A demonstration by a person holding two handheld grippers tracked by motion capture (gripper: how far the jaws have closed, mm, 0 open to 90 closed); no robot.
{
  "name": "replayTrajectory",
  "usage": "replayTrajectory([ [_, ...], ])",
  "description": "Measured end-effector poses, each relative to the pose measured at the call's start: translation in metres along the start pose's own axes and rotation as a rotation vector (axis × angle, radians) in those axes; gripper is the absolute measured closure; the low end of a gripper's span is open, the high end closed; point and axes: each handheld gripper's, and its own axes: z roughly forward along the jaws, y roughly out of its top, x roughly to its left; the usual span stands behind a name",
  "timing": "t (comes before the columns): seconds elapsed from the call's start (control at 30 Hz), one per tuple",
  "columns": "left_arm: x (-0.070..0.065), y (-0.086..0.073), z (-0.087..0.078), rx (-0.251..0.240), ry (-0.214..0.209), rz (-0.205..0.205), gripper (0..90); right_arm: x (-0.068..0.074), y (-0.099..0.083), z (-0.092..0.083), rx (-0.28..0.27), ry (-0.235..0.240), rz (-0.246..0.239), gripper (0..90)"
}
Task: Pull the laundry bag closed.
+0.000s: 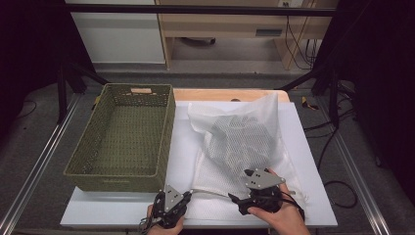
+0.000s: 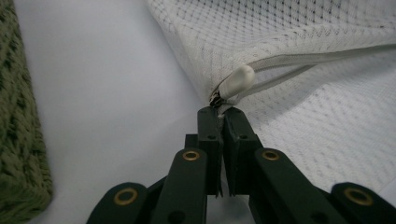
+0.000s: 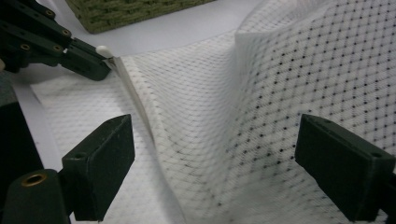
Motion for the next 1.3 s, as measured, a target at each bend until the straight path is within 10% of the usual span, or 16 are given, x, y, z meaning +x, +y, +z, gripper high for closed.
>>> replayTrajectory([
  [0.67,-0.005,0.013,-0.008,-0.057,0.004,0.026,89.2,0.03,0.039,0.026,-0.042,0.133,0.241,43.9],
  [1.3,-0.01,0.013,-0.006,-0.078,0.004,0.027,89.2,0.036,0.05,0.04,-0.028,0.172,0.314,53.1],
])
